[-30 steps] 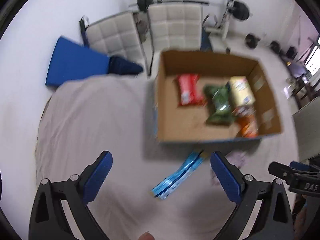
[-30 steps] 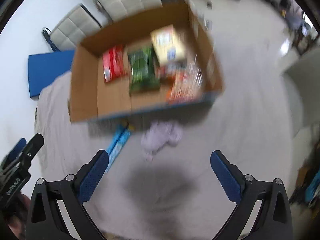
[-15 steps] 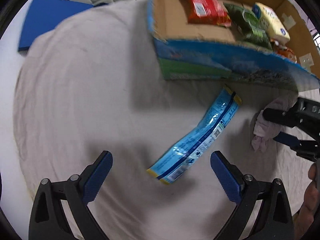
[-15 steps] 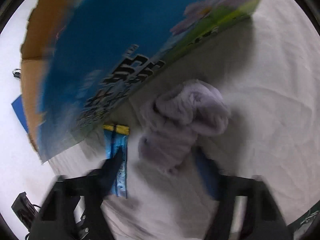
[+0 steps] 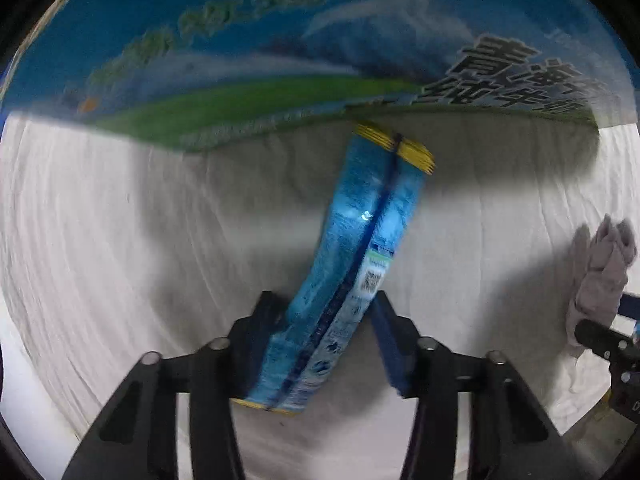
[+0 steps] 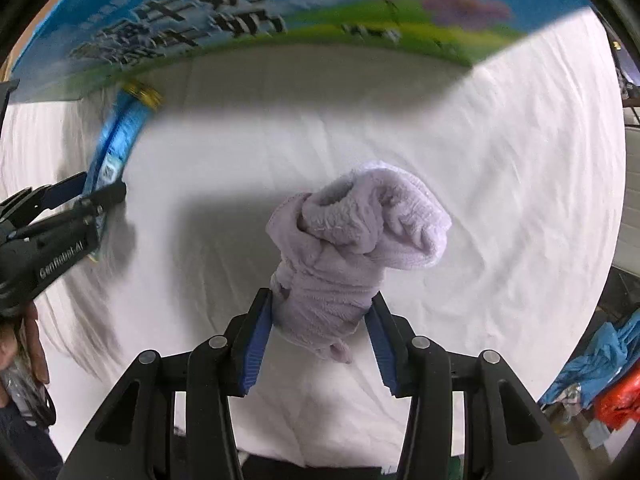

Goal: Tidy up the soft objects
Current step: 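Grasp the blue stick pack with the left tool while the right grasps the lilac sock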

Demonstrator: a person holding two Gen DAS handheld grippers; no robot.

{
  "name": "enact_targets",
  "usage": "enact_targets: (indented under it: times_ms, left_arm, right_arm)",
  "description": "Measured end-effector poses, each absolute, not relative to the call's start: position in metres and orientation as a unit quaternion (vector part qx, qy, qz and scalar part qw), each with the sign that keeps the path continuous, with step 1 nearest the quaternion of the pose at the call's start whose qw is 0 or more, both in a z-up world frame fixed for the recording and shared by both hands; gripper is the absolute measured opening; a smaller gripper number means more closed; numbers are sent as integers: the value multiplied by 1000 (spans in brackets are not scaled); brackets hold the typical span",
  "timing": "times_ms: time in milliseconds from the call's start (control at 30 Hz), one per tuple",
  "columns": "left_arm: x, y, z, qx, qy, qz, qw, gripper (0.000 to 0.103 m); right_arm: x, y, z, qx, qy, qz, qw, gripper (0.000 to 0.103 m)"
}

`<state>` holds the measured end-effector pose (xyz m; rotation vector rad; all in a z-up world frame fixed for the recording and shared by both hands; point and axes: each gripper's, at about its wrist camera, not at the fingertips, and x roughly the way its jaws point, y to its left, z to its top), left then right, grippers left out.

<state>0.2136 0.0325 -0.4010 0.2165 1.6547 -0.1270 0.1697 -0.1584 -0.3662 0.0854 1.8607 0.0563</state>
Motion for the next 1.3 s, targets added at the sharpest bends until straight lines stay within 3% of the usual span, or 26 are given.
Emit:
enact_targets:
  times_ms: [133, 233, 500, 667, 900, 1233, 1300]
  left_arm:
    - [189, 49, -402, 3, 760, -26, 649, 40]
    - [163, 55, -401, -52, 775, -25, 629, 40]
    - [138, 49, -409, -61, 778, -12, 625, 40]
    - [155, 35, -407, -31, 773, -4, 634, 40]
    - [166, 4, -390, -19, 761, -1, 648, 32]
    - [157, -6, -318, -52, 722, -19, 690, 31]
    - [156, -9, -307, -51, 714, -22, 698, 25]
  right_arm:
    - [164, -170, -365, 82, 798, 27, 596, 53]
    - [164, -176, -362, 103, 792, 24, 601, 62]
    - [162, -179, -384, 139, 788, 41, 598, 63]
    - [162, -185, -398, 161, 785, 8, 599, 43]
    - [157, -165, -385, 126, 784, 12, 608, 41]
    - [149, -159, -329, 132, 753, 60, 642, 40]
    - [148, -166, -315, 131, 746, 63, 650, 40]
